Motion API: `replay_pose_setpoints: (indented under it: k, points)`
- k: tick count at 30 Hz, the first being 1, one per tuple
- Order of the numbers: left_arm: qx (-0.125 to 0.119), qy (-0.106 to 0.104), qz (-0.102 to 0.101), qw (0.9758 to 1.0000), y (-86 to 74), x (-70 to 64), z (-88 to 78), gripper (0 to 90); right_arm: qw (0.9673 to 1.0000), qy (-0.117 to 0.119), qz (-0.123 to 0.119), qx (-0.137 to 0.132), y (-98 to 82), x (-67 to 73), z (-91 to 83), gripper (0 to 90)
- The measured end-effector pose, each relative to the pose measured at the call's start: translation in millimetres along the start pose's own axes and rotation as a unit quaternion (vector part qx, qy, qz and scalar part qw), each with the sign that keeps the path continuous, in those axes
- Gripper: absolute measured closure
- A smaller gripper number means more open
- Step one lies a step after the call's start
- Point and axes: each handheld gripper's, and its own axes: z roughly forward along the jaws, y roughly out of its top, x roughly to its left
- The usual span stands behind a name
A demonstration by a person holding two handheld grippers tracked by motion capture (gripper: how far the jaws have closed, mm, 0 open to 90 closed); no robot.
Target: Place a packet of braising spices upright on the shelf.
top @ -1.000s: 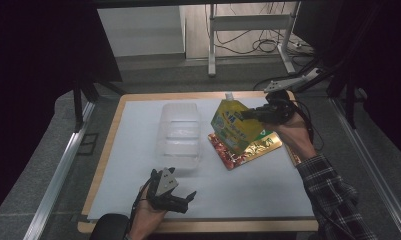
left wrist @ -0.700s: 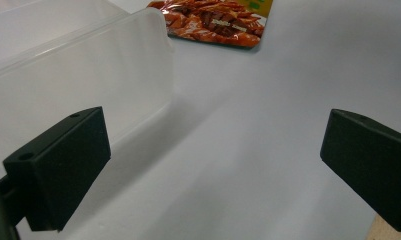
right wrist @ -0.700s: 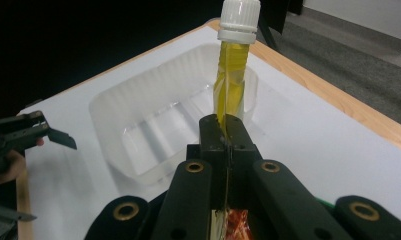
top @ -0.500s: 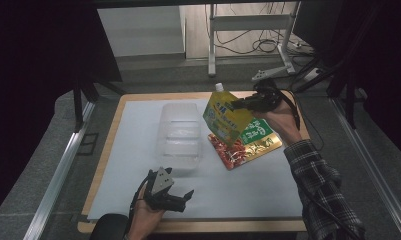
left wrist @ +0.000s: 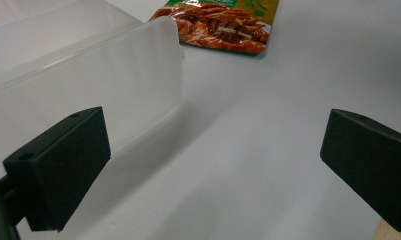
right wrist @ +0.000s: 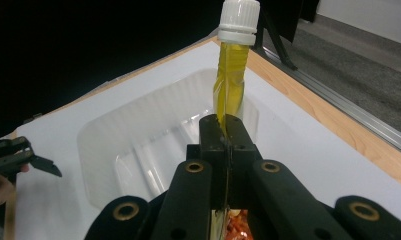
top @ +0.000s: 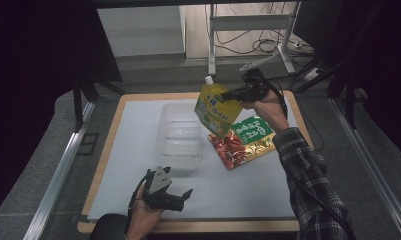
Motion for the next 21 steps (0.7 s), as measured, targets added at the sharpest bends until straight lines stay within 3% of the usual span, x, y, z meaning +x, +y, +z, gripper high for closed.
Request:
replay_pose_setpoints:
  k: [21]
  points:
    - [-0.005, 0.003, 0.005, 1.0, 0.5, 0.2, -1.0, 0.0, 0.9998, 0.011, -0.019, -0.001, 37.9, -6.8, 40.4, 88.9]
